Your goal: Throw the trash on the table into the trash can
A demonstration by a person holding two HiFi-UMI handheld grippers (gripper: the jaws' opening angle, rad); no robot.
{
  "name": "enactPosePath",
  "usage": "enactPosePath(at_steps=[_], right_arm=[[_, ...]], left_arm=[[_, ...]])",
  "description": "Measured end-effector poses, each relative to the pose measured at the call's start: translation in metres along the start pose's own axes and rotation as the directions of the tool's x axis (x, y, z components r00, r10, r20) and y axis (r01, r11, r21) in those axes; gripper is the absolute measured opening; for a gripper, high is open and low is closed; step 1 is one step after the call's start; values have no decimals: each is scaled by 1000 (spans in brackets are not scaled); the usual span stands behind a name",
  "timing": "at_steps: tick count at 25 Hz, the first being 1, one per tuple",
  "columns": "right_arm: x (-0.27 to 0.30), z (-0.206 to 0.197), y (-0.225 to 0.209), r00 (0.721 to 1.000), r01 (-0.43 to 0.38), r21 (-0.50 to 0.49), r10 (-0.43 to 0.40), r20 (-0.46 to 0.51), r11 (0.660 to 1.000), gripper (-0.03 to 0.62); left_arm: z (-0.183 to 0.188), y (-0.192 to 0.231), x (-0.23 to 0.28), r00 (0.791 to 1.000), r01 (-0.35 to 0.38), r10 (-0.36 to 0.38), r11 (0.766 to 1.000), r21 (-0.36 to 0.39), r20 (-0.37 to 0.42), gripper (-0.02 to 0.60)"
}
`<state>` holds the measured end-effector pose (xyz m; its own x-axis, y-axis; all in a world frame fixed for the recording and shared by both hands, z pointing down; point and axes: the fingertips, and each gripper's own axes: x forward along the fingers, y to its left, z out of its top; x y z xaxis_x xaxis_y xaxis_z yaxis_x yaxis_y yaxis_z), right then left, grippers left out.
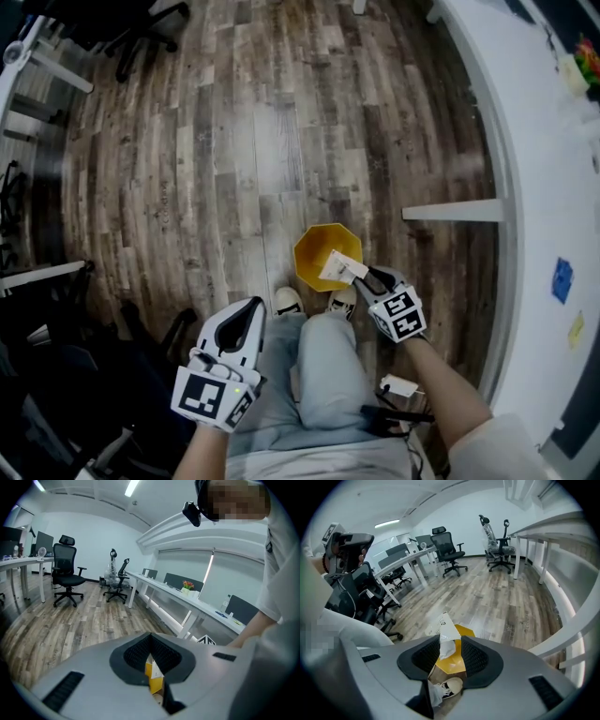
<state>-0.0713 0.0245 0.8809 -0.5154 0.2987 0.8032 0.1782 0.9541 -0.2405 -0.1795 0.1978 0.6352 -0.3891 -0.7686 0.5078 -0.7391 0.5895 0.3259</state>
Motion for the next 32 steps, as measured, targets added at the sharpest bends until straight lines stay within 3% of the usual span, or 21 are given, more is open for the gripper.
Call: enactPosePath(at_steps=[4, 7, 15, 25, 32], right_arm=[[22, -11, -8, 999, 19, -8, -19, -26, 1000, 160], [28, -12, -7, 999, 11, -20, -11, -41, 1000, 230], [-1, 10, -3, 1000, 1, -33, -1, -5, 999, 249], [-154, 109, -6, 980, 74, -48, -64, 188, 996, 249], [-285, 170, 4, 938, 124, -39, -104, 331, 991, 222]], left_arm=[[-16, 7, 8, 1000, -7, 7, 1000, -16, -22, 2], [-19, 6, 10, 999, -5, 4, 1000, -15, -35, 2], [5, -4, 6, 999, 2, -2, 1000, -8, -32, 2], [78, -38, -24, 999, 35, -34, 999, 26, -20, 2], [140, -70, -36, 995, 96, -98, 991, 89, 24, 2]])
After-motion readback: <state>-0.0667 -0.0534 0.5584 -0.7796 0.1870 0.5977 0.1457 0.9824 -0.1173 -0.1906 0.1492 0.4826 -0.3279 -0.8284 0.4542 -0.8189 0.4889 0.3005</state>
